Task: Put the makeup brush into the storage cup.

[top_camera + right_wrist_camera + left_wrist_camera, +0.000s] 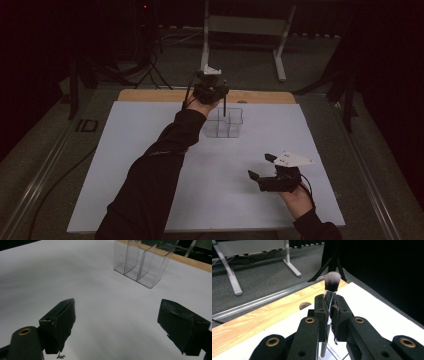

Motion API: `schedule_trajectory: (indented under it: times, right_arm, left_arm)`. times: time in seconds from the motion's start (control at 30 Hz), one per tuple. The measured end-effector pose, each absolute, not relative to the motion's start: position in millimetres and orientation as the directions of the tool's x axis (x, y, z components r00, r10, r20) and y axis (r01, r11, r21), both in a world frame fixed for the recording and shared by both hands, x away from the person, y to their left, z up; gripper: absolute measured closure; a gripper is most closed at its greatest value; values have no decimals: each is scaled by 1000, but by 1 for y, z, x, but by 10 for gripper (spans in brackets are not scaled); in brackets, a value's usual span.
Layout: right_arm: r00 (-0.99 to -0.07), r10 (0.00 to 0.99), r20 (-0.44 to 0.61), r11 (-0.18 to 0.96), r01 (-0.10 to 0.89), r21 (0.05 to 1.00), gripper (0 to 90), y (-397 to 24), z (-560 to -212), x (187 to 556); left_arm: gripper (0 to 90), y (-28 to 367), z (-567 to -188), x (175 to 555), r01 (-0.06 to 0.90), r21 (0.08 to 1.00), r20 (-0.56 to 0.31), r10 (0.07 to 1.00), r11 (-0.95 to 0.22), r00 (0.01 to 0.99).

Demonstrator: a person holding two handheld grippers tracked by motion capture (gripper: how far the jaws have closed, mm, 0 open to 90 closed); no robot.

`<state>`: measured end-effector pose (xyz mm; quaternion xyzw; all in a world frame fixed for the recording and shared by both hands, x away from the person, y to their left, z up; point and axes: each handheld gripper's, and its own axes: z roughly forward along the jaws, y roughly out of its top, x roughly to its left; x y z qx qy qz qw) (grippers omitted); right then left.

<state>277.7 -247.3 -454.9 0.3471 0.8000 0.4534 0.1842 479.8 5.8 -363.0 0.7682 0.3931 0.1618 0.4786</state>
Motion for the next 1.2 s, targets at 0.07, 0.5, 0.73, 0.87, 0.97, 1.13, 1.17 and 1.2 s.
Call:
schedule_trajectory:
  times: [0.07, 0.5, 0.73, 0.87, 0.97, 1.13, 1.17, 1.2]
  right_arm:
    - [-692, 722, 20, 349, 389, 853, 148, -247, -455, 278]
    - [-690, 724, 25, 343, 391, 854, 149, -248, -455, 278]
    - [-689, 725, 27, 343, 394, 853, 149, -248, -455, 278]
    - [-692, 721, 34, 342, 398, 851, 152, -248, -456, 278]
    - [-693, 720, 36, 341, 398, 852, 152, -248, -456, 278]
    - [-693, 720, 38, 339, 399, 852, 152, -248, -456, 279]
    - [-693, 720, 38, 339, 399, 852, 152, -248, -456, 279]
    - [-693, 720, 35, 342, 399, 851, 152, -247, -457, 279]
  left_arm:
    - [842, 3, -367, 480, 464, 852, -131, 761, -241, 636]
    - [841, 0, -383, 483, 525, 804, -136, 774, -278, 618]
    - [841, -2, -390, 482, 540, 787, -136, 769, -299, 625]
    - [840, -5, -399, 481, 548, 773, -137, 761, -318, 634]
    - [839, -5, -404, 481, 568, 762, -151, 769, -309, 621]
    - [837, -5, -407, 482, 581, 750, -152, 774, -315, 615]
    - [837, -5, -408, 482, 586, 745, -155, 771, -320, 617]
    - [837, -5, -408, 482, 590, 742, -154, 776, -318, 612]
